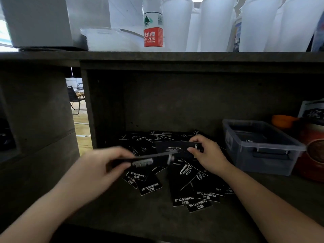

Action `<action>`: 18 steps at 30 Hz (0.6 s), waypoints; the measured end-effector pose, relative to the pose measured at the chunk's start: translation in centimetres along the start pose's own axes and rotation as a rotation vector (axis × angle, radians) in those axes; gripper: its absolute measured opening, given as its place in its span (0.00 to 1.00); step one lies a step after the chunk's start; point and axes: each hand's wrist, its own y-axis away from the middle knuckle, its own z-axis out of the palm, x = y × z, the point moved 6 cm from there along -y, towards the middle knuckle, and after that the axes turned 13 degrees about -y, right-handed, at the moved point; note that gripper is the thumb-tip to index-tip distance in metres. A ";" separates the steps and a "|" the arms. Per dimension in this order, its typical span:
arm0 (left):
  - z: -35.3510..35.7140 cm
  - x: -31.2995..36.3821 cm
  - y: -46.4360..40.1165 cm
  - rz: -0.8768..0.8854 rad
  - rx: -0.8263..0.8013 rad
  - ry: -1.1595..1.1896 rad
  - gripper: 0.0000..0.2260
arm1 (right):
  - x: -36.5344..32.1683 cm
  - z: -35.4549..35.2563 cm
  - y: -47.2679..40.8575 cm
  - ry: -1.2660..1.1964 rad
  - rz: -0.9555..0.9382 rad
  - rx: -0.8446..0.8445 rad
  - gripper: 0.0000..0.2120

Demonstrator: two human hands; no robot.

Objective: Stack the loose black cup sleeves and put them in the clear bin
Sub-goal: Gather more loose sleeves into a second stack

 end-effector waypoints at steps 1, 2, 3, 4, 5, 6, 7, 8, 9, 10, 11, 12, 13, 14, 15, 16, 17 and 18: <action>0.0 0.0 -0.9 -0.056 -0.017 0.091 0.09 | 0.0 -0.1 0.0 0.004 0.007 0.012 0.08; 0.0 -0.5 -2.5 -0.119 -0.021 0.119 0.12 | 0.1 -0.3 -0.1 0.008 0.017 0.025 0.07; 0.2 -0.9 -4.1 -0.144 0.025 0.185 0.14 | 0.2 -0.4 -0.2 0.007 0.028 0.037 0.06; 0.7 -1.2 -5.5 -0.174 0.022 0.238 0.15 | 0.4 -0.6 -0.2 -0.004 0.041 0.051 0.05; 1.2 -1.1 -6.7 -0.207 0.026 0.291 0.17 | 0.6 -0.8 -0.3 -0.016 0.053 0.065 0.06; 1.6 -0.9 -7.9 -0.203 0.026 0.302 0.19 | 0.8 -0.9 -0.3 -0.022 0.059 0.079 0.06; 2.1 -0.5 -9.1 -0.185 0.025 0.323 0.21 | 1.0 -1.1 -0.3 -0.020 0.063 0.091 0.06; 2.8 -0.2 -10.2 -0.172 0.019 0.341 0.22 | 1.2 -1.2 -0.4 -0.019 0.070 0.100 0.07; 3.6 0.1 -11.1 -0.169 0.009 0.380 0.23 | 1.3 -1.3 -0.4 -0.019 0.077 0.111 0.07; 4.7 0.4 -11.8 -0.154 -0.018 0.423 0.23 | 1.4 -1.5 -0.5 -0.018 0.086 0.124 0.07; 5.9 0.7 -12.2 -0.153 -0.048 0.458 0.22 | 1.5 -1.7 -0.5 -0.017 0.094 0.137 0.06; 7.3 0.8 -12.3 -0.150 -0.074 0.485 0.21 | 1.7 -1.8 -0.6 -0.017 0.105 0.147 0.06; 8.8 0.8 -12.3 -0.162 -0.098 0.536 0.20 | 1.8 -2.0 -0.6 -0.016 0.115 0.157 0.06; 10.5 0.6 -12.0 -0.189 -0.124 0.602 0.17 | 1.9 -2.2 -0.6 -0.017 0.123 0.175 0.05; 12.2 0.4 -11.4 -0.227 -0.154 0.666 0.14 | 2.0 -2.5 -0.7 -0.019 0.128 0.196 0.05; 13.6 0.1 -10.8 -0.269 -0.189 0.689 0.12 | 2.1 -2.7 -0.7 -0.022 0.134 0.216 0.05; 14.9 -0.2 -10.1 -0.296 -0.226 0.685 0.10 | 2.3 -2.9 -0.7 -0.028 0.142 0.231 0.04; 16.0 -0.6 -9.6 -0.299 -0.261 0.651 0.09 | 2.5 -3.0 -0.8 -0.037 0.155 0.242 0.04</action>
